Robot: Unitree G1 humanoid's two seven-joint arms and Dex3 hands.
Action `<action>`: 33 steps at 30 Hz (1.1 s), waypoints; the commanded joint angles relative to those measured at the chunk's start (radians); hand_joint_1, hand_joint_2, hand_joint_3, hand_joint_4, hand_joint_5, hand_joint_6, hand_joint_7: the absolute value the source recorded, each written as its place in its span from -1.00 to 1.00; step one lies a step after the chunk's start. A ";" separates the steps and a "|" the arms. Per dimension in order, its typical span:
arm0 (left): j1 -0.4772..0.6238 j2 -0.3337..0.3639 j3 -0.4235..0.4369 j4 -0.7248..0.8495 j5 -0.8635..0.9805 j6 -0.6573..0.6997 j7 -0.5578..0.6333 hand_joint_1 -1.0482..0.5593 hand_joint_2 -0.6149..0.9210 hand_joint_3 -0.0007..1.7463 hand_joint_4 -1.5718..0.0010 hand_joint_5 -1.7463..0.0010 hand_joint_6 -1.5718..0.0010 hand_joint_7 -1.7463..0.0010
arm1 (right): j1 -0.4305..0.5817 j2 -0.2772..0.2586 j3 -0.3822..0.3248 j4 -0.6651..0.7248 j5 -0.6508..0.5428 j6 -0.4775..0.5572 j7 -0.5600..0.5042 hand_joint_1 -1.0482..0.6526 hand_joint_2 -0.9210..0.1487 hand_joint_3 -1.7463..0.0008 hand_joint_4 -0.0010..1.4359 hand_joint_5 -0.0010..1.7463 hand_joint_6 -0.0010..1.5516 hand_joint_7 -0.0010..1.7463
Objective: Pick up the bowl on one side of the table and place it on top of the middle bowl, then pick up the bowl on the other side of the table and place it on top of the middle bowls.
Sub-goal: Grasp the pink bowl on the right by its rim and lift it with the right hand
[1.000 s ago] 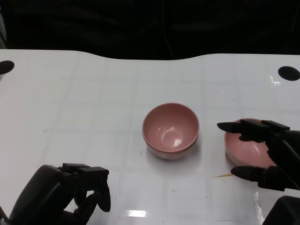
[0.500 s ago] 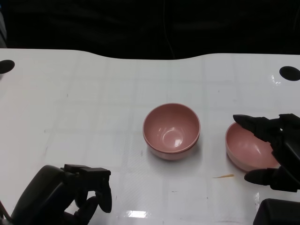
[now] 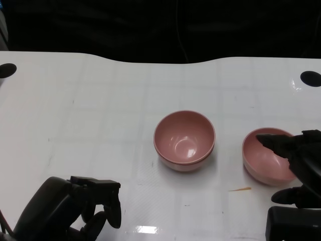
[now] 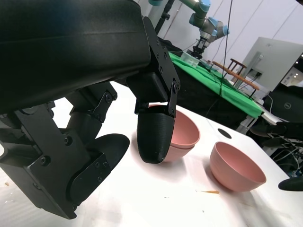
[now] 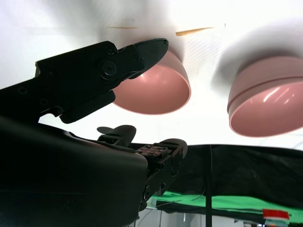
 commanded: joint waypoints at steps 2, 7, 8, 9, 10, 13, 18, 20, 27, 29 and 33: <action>0.003 0.005 -0.002 -0.009 -0.003 0.000 -0.012 0.30 -0.01 0.86 -0.18 -0.93 -0.12 -0.68 | -0.029 -0.037 0.014 0.023 -0.013 0.015 0.036 -0.48 -0.85 0.99 -0.75 -0.57 -0.67 -0.96; -0.001 0.002 -0.004 -0.005 0.001 -0.004 -0.009 0.30 -0.01 0.85 -0.18 -0.93 -0.12 -0.68 | -0.072 -0.049 0.046 0.093 -0.026 0.020 0.050 -0.43 -0.85 0.99 -0.63 -0.69 -0.63 -0.98; -0.001 0.002 -0.005 -0.006 0.002 -0.003 -0.010 0.30 -0.01 0.85 -0.18 -0.93 -0.12 -0.68 | -0.085 -0.052 0.053 0.119 -0.022 0.015 0.045 -0.41 -0.85 0.99 -0.61 -0.71 -0.61 -0.97; 0.000 0.002 -0.005 -0.007 0.002 -0.001 -0.011 0.30 -0.01 0.85 -0.18 -0.93 -0.12 -0.68 | -0.099 -0.052 0.061 0.147 -0.019 0.010 0.039 -0.39 -0.85 0.99 -0.59 -0.72 -0.60 -0.97; 0.000 0.002 -0.005 -0.008 0.002 0.001 -0.012 0.31 0.00 0.85 -0.18 -0.93 -0.12 -0.68 | -0.110 -0.052 0.067 0.167 -0.017 0.006 0.035 -0.38 -0.86 0.99 -0.58 -0.73 -0.59 -0.97; 0.004 0.002 -0.004 -0.014 0.002 0.007 -0.015 0.30 0.00 0.84 -0.17 -0.93 -0.12 -0.67 | -0.148 -0.055 0.092 0.234 -0.023 -0.006 0.023 -0.37 -0.88 0.99 -0.53 -0.75 -0.57 -0.97; 0.007 0.002 0.001 -0.018 0.007 0.007 -0.011 0.29 0.00 0.82 -0.17 -0.93 -0.12 -0.66 | -0.209 -0.060 0.130 0.334 -0.020 -0.022 0.006 -0.35 -0.93 0.99 -0.42 -0.79 -0.53 -0.97; 0.008 0.002 0.002 -0.019 0.007 0.008 -0.011 0.29 0.01 0.83 -0.18 -0.93 -0.12 -0.65 | -0.237 -0.057 0.147 0.376 -0.017 -0.023 0.007 -0.33 -0.96 0.99 -0.36 -0.79 -0.51 -0.97; 0.009 0.005 0.004 -0.019 0.000 0.013 -0.021 0.28 0.01 0.82 -0.17 -0.91 -0.13 -0.63 | -0.318 -0.059 0.223 0.496 -0.034 -0.051 -0.024 -0.28 -1.00 0.95 -0.07 -0.75 -0.34 -0.93; 0.010 0.006 0.005 -0.020 0.004 0.014 -0.019 0.28 0.01 0.82 -0.17 -0.91 -0.13 -0.62 | -0.339 -0.061 0.241 0.535 -0.036 -0.065 -0.046 -0.24 -1.00 0.92 0.14 -0.67 -0.25 -0.90; 0.013 0.004 0.004 -0.021 0.002 0.014 -0.020 0.31 0.01 0.82 -0.18 -0.90 -0.14 -0.61 | -0.372 -0.061 0.260 0.635 -0.016 -0.121 -0.127 -0.11 -1.00 0.91 0.15 0.26 0.10 -0.87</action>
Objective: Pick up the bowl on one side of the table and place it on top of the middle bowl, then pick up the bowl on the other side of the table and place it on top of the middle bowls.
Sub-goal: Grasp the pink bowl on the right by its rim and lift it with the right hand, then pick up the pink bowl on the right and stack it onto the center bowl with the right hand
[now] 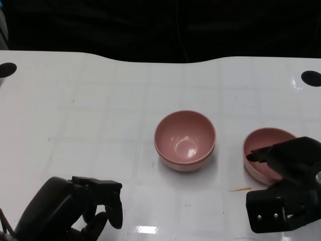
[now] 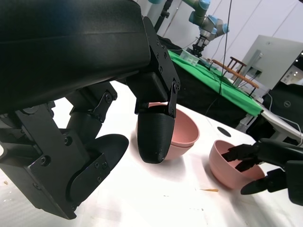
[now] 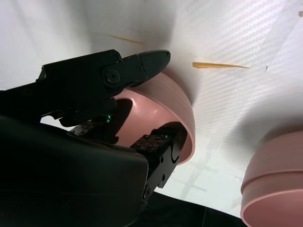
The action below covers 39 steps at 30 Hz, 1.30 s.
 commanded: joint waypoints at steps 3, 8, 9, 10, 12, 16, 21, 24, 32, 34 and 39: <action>0.009 0.009 0.002 -0.008 0.001 0.005 -0.009 0.31 0.01 0.82 -0.18 -0.90 -0.14 -0.61 | -0.044 -0.020 0.012 0.134 0.040 -0.092 -0.124 -0.05 -1.00 0.86 0.12 0.46 0.28 -0.83; 0.002 0.007 -0.001 0.001 0.001 -0.001 -0.007 0.30 0.01 0.84 -0.18 -0.90 -0.14 -0.62 | -0.064 -0.027 0.004 0.218 0.079 -0.210 -0.288 0.03 -1.00 0.84 0.16 0.92 0.17 0.16; 0.001 0.007 -0.001 0.002 0.002 -0.001 -0.007 0.30 0.00 0.84 -0.18 -0.89 -0.14 -0.62 | -0.065 -0.026 0.002 0.225 0.084 -0.223 -0.310 0.05 -1.00 0.83 0.17 0.97 -0.01 0.58; 0.001 0.007 -0.001 0.001 0.002 -0.001 -0.007 0.30 0.00 0.84 -0.18 -0.89 -0.14 -0.62 | -0.067 -0.027 0.003 0.229 0.087 -0.229 -0.322 0.05 -1.00 0.83 0.17 0.98 -0.08 0.73; 0.001 0.006 -0.002 0.000 0.003 0.001 -0.008 0.29 0.00 0.84 -0.18 -0.89 -0.14 -0.62 | -0.066 -0.031 0.000 0.232 0.092 -0.255 -0.370 0.06 -1.00 0.83 0.18 1.00 -0.15 0.90; 0.000 0.007 -0.003 -0.003 0.007 0.004 -0.008 0.29 0.00 0.83 -0.19 -0.88 -0.14 -0.61 | -0.057 -0.035 -0.015 0.206 0.099 -0.295 -0.456 0.08 -0.92 0.83 0.18 1.00 -0.23 0.99; -0.001 0.007 -0.003 -0.002 0.008 0.004 -0.008 0.30 -0.01 0.84 -0.18 -0.89 -0.14 -0.61 | -0.054 -0.034 -0.030 0.169 0.098 -0.326 -0.544 0.11 -0.84 0.84 0.23 1.00 -0.19 0.98; 0.001 0.007 -0.003 -0.005 0.010 0.006 -0.008 0.30 -0.01 0.84 -0.18 -0.89 -0.14 -0.61 | -0.055 -0.034 -0.034 0.133 0.097 -0.327 -0.554 0.09 -0.63 0.63 0.26 1.00 0.00 0.64; -0.001 0.005 -0.003 -0.002 0.015 0.005 -0.006 0.31 -0.01 0.82 -0.19 -0.89 -0.15 -0.60 | -0.071 -0.003 -0.049 0.090 0.105 -0.330 -0.609 0.14 0.18 -0.20 0.34 1.00 -0.02 0.92; -0.004 0.004 -0.004 0.003 0.014 0.000 -0.004 0.31 -0.01 0.82 -0.18 -0.89 -0.14 -0.60 | -0.080 0.002 -0.053 0.074 0.127 -0.352 -0.603 0.16 0.25 -0.31 0.36 1.00 -0.02 0.95; -0.006 0.000 -0.006 0.006 0.016 -0.001 -0.002 0.31 0.00 0.82 -0.19 -0.88 -0.15 -0.59 | -0.110 0.000 -0.048 0.047 0.196 -0.413 -0.533 0.11 0.23 -0.49 0.39 1.00 0.08 0.78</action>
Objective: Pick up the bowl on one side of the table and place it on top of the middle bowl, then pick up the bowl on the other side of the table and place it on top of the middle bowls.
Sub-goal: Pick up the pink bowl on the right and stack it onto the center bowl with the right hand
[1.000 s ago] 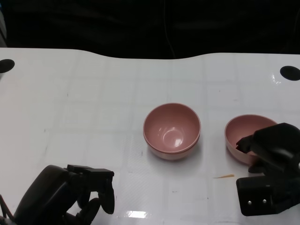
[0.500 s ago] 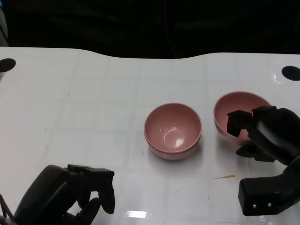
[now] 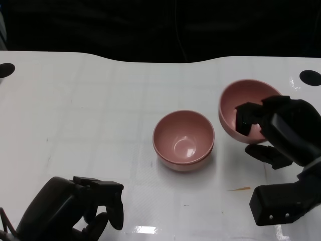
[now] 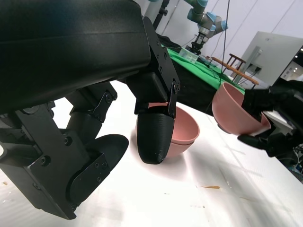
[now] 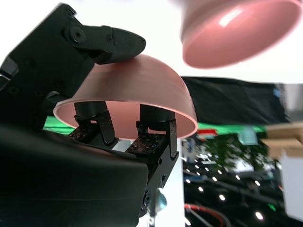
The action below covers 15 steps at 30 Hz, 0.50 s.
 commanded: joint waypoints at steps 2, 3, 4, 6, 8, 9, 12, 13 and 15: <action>0.000 0.003 -0.003 0.005 0.000 -0.001 -0.002 0.31 0.00 0.83 -0.19 -0.88 -0.16 -0.59 | -0.052 -0.003 -0.002 -0.021 0.070 -0.065 0.083 0.10 0.19 -0.52 0.38 1.00 0.10 0.74; 0.000 0.003 -0.003 0.003 0.002 0.001 -0.002 0.31 0.00 0.83 -0.19 -0.88 -0.16 -0.59 | -0.064 0.000 0.000 -0.013 0.082 -0.086 0.090 0.10 0.19 -0.52 0.37 1.00 0.11 0.72; 0.000 0.003 -0.003 0.002 0.003 0.003 -0.002 0.31 -0.01 0.83 -0.19 -0.89 -0.16 -0.59 | -0.071 0.003 -0.001 -0.006 0.089 -0.102 0.095 0.10 0.20 -0.52 0.38 1.00 0.12 0.71; 0.000 0.002 -0.003 0.001 0.007 0.004 -0.001 0.31 -0.01 0.83 -0.19 -0.89 -0.16 -0.60 | -0.094 0.014 0.002 0.017 0.110 -0.142 0.105 0.11 0.23 -0.52 0.39 1.00 0.13 0.70; -0.001 0.003 -0.003 0.001 0.009 0.002 0.000 0.31 -0.02 0.83 -0.19 -0.89 -0.16 -0.60 | -0.115 0.026 0.007 0.037 0.123 -0.170 0.120 0.08 0.26 -0.57 0.40 1.00 0.12 0.73; 0.000 0.002 -0.003 -0.002 0.006 0.005 -0.003 0.31 -0.02 0.83 -0.19 -0.89 -0.16 -0.60 | -0.127 0.033 0.010 0.050 0.134 -0.183 0.137 0.08 0.27 -0.58 0.40 1.00 0.12 0.73; 0.002 0.001 -0.004 -0.006 0.001 0.009 -0.007 0.31 -0.01 0.83 -0.19 -0.90 -0.15 -0.60 | -0.144 0.043 0.011 0.072 0.148 -0.205 0.162 0.08 0.27 -0.60 0.39 1.00 0.11 0.74; 0.002 0.002 -0.004 -0.007 0.002 0.009 -0.007 0.31 -0.01 0.83 -0.19 -0.90 -0.15 -0.60 | -0.159 0.050 0.021 0.087 0.153 -0.219 0.179 0.08 0.27 -0.61 0.39 1.00 0.11 0.74; 0.003 0.001 -0.004 -0.009 0.004 0.009 -0.005 0.31 -0.01 0.83 -0.19 -0.89 -0.15 -0.60 | -0.185 0.067 0.037 0.118 0.163 -0.247 0.204 0.05 0.14 -0.49 0.37 1.00 0.10 0.77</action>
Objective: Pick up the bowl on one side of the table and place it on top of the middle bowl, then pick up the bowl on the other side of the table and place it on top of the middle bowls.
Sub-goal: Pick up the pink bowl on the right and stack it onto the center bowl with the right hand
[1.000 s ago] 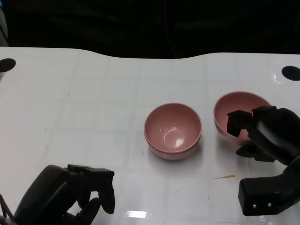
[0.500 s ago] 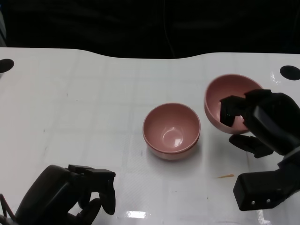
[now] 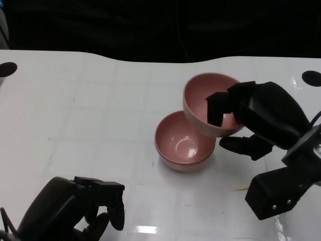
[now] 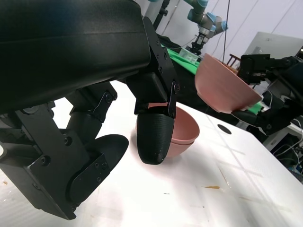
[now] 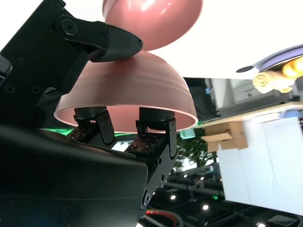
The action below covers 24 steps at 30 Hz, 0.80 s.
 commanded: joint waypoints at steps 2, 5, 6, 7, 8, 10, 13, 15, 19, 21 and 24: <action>0.003 0.002 -0.002 -0.009 0.001 0.005 -0.003 0.31 -0.01 0.83 -0.19 -0.89 -0.15 -0.60 | -0.056 0.022 0.023 0.053 0.019 -0.050 0.035 0.04 0.04 -0.39 0.36 1.00 0.06 0.84; 0.004 0.001 -0.002 -0.010 0.002 0.005 -0.003 0.32 -0.01 0.84 -0.19 -0.89 -0.16 -0.60 | -0.068 0.035 0.032 0.086 0.012 -0.077 0.032 0.01 -0.08 -0.29 0.37 1.00 0.00 0.94; 0.005 0.001 -0.002 -0.012 0.003 0.007 -0.003 0.32 -0.02 0.84 -0.19 -0.88 -0.16 -0.60 | -0.075 0.043 0.040 0.109 0.012 -0.091 0.031 0.02 -0.11 -0.25 0.37 1.00 -0.03 0.97; 0.006 0.000 -0.002 -0.013 0.004 0.008 -0.003 0.31 -0.02 0.84 -0.20 -0.88 -0.16 -0.60 | -0.080 0.049 0.046 0.128 0.012 -0.103 0.030 0.03 -0.11 -0.24 0.37 1.00 -0.03 0.98; 0.005 0.000 -0.001 -0.013 0.004 0.008 -0.002 0.31 -0.02 0.84 -0.20 -0.88 -0.16 -0.60 | -0.084 0.054 0.052 0.142 0.011 -0.104 0.039 0.04 -0.12 -0.23 0.37 1.00 -0.03 0.98; 0.004 0.000 -0.001 -0.012 0.005 0.004 -0.001 0.31 -0.02 0.84 -0.20 -0.88 -0.16 -0.59 | -0.090 0.060 0.060 0.163 0.011 -0.106 0.047 0.04 -0.14 -0.19 0.37 1.00 -0.02 0.94; 0.004 0.000 -0.002 -0.014 0.008 0.003 0.000 0.31 -0.02 0.84 -0.21 -0.87 -0.17 -0.58 | -0.097 0.067 0.070 0.191 0.001 -0.109 0.047 0.07 -0.08 -0.24 0.36 1.00 0.04 0.78; 0.005 -0.001 -0.003 -0.017 0.007 0.006 -0.002 0.31 -0.03 0.84 -0.21 -0.87 -0.17 -0.58 | -0.100 0.063 0.081 0.182 -0.020 -0.076 0.073 0.04 -0.07 -0.28 0.27 0.77 0.08 0.31; 0.004 -0.001 -0.002 -0.019 0.011 0.005 0.001 0.31 -0.03 0.84 -0.21 -0.88 -0.17 -0.58 | -0.091 0.051 0.091 0.143 -0.024 -0.024 0.146 -0.01 -0.20 0.13 0.19 -0.26 0.17 -0.75; 0.003 -0.001 -0.002 -0.018 0.012 0.003 0.002 0.32 -0.03 0.84 -0.21 -0.87 -0.18 -0.58 | -0.087 0.043 0.093 0.135 -0.032 -0.017 0.158 -0.08 -0.40 0.40 0.07 -0.60 0.04 -0.94; 0.003 0.000 -0.003 -0.017 0.009 0.003 0.000 0.33 -0.03 0.84 -0.22 -0.86 -0.18 -0.57 | -0.080 0.036 0.095 0.127 -0.043 -0.008 0.163 -0.17 -0.62 0.61 -0.04 -0.73 -0.06 -0.99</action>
